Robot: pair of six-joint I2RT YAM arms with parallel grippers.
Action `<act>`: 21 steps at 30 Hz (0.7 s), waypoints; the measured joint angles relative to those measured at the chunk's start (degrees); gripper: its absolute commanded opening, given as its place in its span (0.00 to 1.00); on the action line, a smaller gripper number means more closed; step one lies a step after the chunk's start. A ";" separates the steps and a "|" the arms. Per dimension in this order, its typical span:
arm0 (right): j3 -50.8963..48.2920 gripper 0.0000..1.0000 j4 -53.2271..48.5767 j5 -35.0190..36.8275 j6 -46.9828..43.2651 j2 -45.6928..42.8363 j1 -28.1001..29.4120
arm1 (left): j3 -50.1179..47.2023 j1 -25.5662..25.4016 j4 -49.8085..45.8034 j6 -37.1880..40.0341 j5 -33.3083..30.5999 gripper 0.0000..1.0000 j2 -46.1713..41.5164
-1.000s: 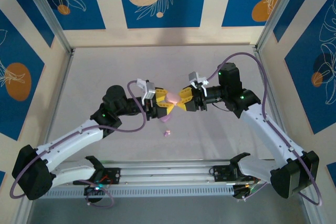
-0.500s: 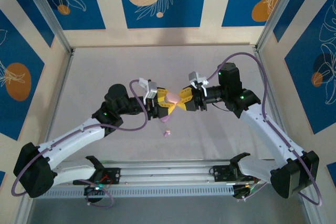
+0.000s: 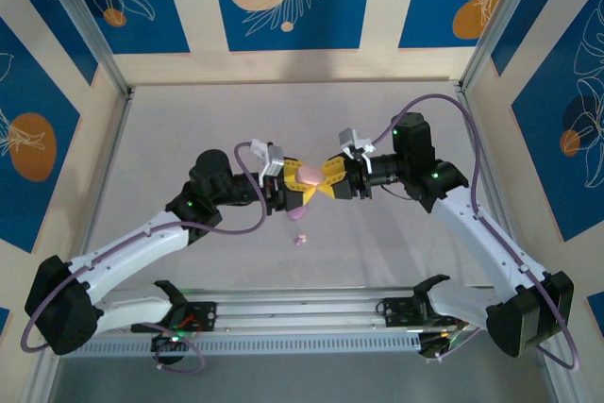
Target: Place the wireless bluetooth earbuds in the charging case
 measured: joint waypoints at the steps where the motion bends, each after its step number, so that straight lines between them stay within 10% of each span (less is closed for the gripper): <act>1: 0.00 0.29 0.11 0.00 0.02 -0.02 0.02 | 0.02 -0.07 -0.07 0.00 -0.02 0.48 0.02; 21: 0.04 0.45 0.17 0.70 1.44 -0.07 0.31 | 0.09 -0.17 -0.61 0.24 -0.26 0.22 0.02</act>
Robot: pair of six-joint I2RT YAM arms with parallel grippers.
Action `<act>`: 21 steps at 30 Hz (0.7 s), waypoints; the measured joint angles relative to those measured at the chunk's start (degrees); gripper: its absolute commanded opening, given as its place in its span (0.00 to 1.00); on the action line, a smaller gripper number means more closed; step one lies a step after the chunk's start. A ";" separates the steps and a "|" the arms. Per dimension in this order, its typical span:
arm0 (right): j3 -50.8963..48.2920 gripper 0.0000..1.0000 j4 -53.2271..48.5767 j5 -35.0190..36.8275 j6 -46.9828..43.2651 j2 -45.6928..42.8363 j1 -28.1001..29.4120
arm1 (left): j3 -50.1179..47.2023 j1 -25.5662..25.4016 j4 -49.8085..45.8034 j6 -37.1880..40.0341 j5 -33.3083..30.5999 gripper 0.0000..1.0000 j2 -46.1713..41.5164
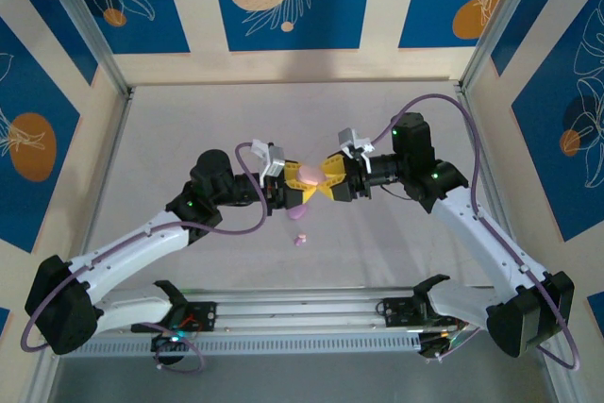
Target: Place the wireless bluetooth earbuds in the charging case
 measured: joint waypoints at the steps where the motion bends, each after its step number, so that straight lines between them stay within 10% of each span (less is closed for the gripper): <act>1: 0.04 0.46 -0.02 0.02 0.87 0.00 0.00 | 0.00 0.00 0.02 0.04 -0.02 0.22 0.00; 21: 2.08 0.50 3.76 4.09 17.05 2.10 -1.84 | -1.40 -1.60 4.42 1.68 -0.66 0.21 0.35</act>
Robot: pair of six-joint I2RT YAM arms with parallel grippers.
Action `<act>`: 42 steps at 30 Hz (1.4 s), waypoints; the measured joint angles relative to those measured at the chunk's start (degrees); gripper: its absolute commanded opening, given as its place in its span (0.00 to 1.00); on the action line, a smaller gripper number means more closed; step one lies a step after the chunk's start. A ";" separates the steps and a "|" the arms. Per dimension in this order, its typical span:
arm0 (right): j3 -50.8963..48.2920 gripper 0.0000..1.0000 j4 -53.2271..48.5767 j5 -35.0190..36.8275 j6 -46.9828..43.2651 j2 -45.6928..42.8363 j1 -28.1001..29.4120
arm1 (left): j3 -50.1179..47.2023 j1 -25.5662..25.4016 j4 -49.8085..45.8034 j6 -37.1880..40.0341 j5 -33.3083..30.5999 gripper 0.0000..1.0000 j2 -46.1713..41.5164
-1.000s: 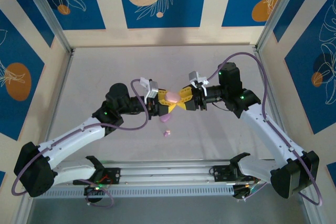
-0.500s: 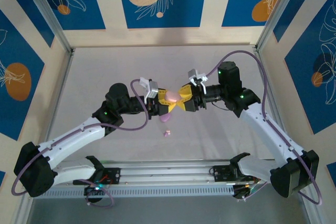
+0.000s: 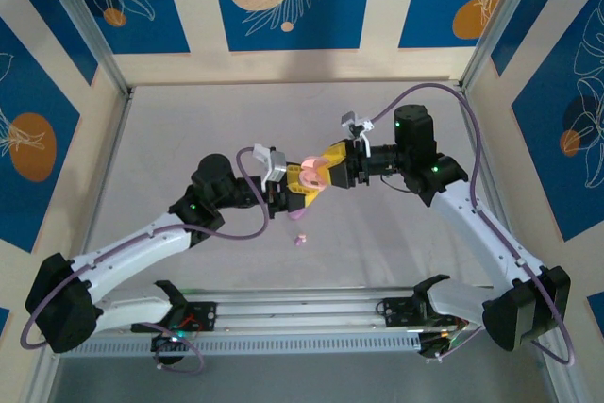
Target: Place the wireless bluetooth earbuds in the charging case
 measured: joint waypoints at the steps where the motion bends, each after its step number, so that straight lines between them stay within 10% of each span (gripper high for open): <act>1: 0.00 0.50 0.50 0.26 0.39 0.00 0.00 | -0.04 0.00 0.37 -0.04 -0.11 0.21 0.09; 26: 0.39 0.21 1.29 -1.33 -12.26 -1.51 1.53 | -0.98 -0.33 5.01 -2.84 1.75 0.25 1.07; 42: 3.50 0.05 -6.40 -0.50 -22.40 -1.51 2.78 | -0.96 -0.81 3.89 -2.12 2.62 0.48 1.09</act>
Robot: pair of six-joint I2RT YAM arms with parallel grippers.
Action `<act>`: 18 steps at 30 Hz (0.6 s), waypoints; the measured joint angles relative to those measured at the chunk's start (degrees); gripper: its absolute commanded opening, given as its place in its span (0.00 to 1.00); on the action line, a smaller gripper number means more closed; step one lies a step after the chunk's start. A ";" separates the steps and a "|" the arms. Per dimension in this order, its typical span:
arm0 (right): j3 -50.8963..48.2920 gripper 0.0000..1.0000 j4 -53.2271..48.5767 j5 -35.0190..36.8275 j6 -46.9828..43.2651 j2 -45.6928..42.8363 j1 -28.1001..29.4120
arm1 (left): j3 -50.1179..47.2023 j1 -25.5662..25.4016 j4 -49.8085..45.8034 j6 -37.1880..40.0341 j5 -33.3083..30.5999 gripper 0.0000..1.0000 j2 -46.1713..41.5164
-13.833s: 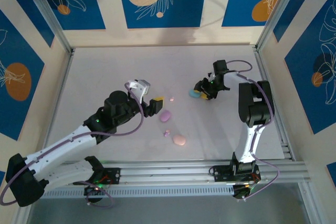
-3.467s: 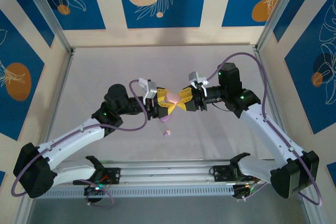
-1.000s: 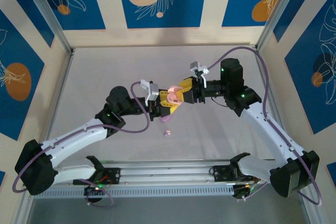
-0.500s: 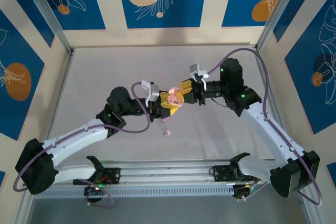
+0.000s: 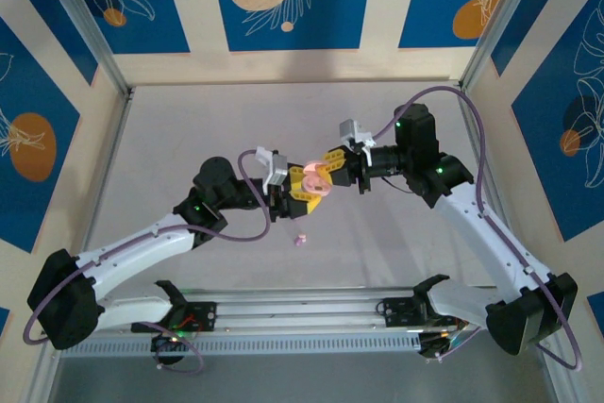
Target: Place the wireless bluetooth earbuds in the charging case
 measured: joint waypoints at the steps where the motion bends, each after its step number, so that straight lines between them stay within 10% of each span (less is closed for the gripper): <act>1: 0.17 0.06 -0.42 0.35 -0.66 0.00 0.20 | 0.00 0.00 -0.37 0.02 0.04 0.49 0.00; 18: 1.22 0.07 -3.96 9.25 -5.38 0.00 4.26 | 1.40 0.00 -5.75 0.79 -0.76 0.58 0.70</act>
